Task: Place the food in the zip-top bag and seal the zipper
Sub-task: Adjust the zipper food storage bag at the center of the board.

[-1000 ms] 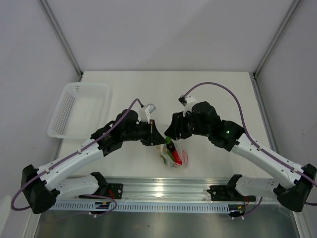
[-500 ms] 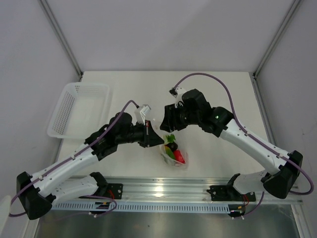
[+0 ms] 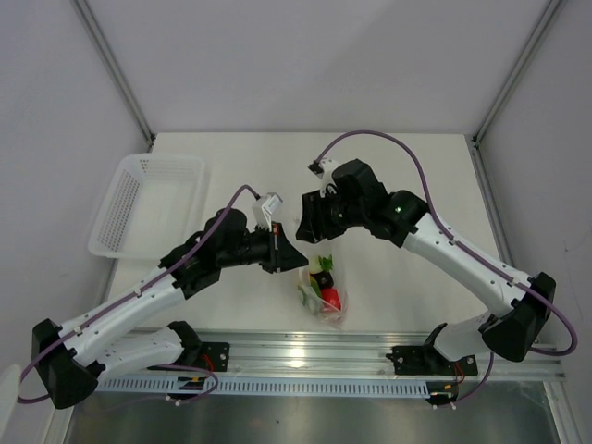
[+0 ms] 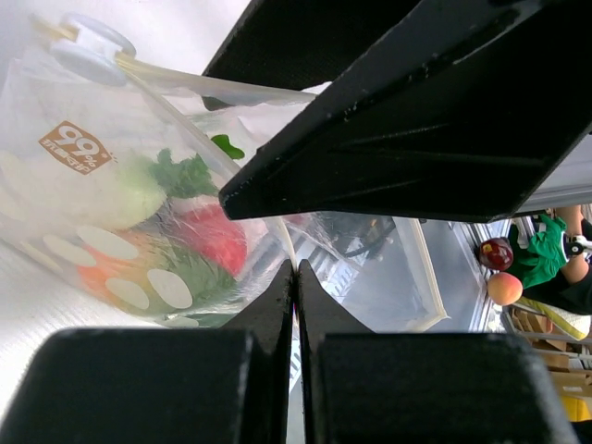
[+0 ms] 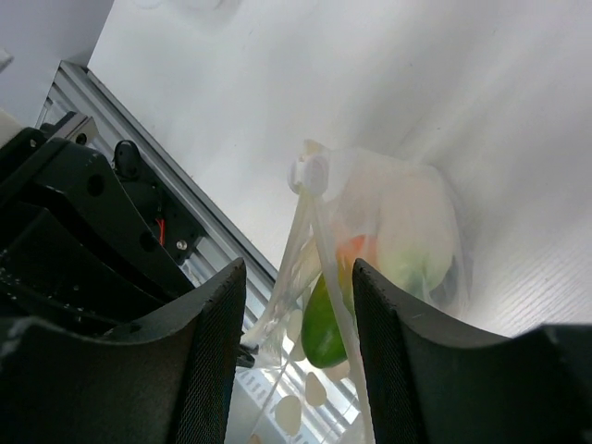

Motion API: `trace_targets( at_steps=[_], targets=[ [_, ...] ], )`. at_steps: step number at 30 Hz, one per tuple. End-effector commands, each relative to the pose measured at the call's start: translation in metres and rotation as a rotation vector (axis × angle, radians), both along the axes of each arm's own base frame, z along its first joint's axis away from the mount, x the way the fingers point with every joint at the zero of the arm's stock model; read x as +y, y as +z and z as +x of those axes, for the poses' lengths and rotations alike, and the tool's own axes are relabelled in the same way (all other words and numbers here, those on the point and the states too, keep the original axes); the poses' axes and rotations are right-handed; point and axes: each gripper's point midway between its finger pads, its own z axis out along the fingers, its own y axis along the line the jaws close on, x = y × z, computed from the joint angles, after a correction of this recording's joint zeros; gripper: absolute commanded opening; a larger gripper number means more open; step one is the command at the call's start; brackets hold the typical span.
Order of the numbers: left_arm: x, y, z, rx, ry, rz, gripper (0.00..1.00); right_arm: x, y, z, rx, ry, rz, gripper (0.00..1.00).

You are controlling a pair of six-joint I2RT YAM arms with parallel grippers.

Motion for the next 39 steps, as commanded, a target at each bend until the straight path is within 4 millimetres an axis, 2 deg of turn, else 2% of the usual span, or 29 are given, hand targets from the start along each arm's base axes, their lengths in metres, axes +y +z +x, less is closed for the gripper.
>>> trace_targets(
  at_steps=[1, 10, 13, 14, 16, 17, 18, 19, 20, 21, 23, 27, 29, 30, 32, 36, 39],
  targets=[
    [-0.003, 0.009, 0.003, -0.035, -0.007, -0.039, 0.01, 0.002, 0.01, 0.007, -0.015, -0.014, -0.004, 0.53],
    [-0.001, 0.016, 0.005, -0.051, 0.008, -0.049, 0.01, 0.003, -0.004, 0.017, 0.01, -0.072, -0.043, 0.43],
    [-0.002, 0.017, 0.005, -0.049, 0.008, -0.049, 0.0, 0.001, -0.006, 0.019, 0.01, -0.085, -0.05, 0.3],
    [-0.002, 0.015, 0.005, -0.046, 0.008, -0.046, 0.01, 0.001, -0.006, 0.02, 0.011, -0.092, -0.05, 0.19],
    [-0.001, 0.017, 0.006, -0.047, 0.011, -0.045, 0.01, 0.001, -0.007, 0.022, 0.015, -0.112, -0.05, 0.09],
    [0.0, 0.017, 0.005, -0.054, 0.014, -0.042, 0.08, 0.002, -0.007, 0.022, 0.017, -0.116, -0.045, 0.02],
    [0.001, 0.017, 0.006, -0.055, 0.017, -0.039, 0.15, 0.002, -0.006, 0.022, 0.02, -0.121, -0.04, 0.01],
    [0.002, 0.015, 0.006, -0.057, 0.023, -0.036, 0.31, 0.003, -0.006, 0.022, 0.031, -0.131, -0.029, 0.0],
    [0.004, 0.017, 0.006, -0.069, 0.03, -0.04, 0.38, 0.004, -0.004, 0.022, 0.032, -0.137, -0.017, 0.0],
    [0.005, 0.018, 0.006, -0.075, 0.033, -0.04, 0.51, 0.005, -0.003, 0.022, 0.036, -0.144, -0.005, 0.0],
    [0.007, 0.02, 0.006, -0.091, 0.036, -0.042, 0.6, 0.007, -0.002, 0.023, 0.053, -0.172, 0.026, 0.0],
    [0.011, 0.024, 0.007, -0.104, 0.054, -0.034, 0.78, 0.005, 0.012, 0.026, 0.046, -0.252, 0.104, 0.0],
    [0.011, 0.025, 0.008, -0.104, 0.056, -0.031, 0.84, 0.003, 0.015, 0.031, 0.055, -0.313, 0.132, 0.0],
    [0.011, 0.023, 0.008, -0.1, 0.058, -0.024, 0.96, -0.001, 0.013, 0.035, 0.047, -0.353, 0.131, 0.0],
    [0.009, 0.026, 0.009, -0.097, 0.06, -0.019, 0.99, -0.005, 0.018, 0.039, 0.049, -0.418, 0.162, 0.0],
    [0.011, 0.027, 0.016, -0.121, 0.128, 0.032, 0.99, -0.014, 0.015, 0.047, 0.067, -0.542, 0.178, 0.0],
    [0.007, 0.027, 0.013, -0.138, 0.134, 0.057, 1.0, -0.018, 0.011, 0.051, 0.072, -0.615, 0.172, 0.0]
  ],
)
